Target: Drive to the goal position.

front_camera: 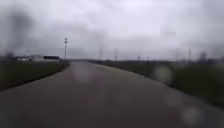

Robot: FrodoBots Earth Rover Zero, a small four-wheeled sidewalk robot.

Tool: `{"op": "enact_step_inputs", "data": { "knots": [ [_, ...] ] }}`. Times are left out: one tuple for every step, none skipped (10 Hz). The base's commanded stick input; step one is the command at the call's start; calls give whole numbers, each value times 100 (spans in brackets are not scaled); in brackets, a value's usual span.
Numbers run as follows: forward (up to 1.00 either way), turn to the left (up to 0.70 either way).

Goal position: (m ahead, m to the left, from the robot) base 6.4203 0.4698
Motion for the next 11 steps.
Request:
{"op": "enact_step_inputs", "data": {
  "knots": [
    [70, 0],
    [70, 0],
    [70, 0],
    [70, 0],
    [70, 0],
    [70, 0],
    [70, 0],
    [70, 0],
    [70, 0],
    [70, 0],
    [70, 0]
  ]
}}
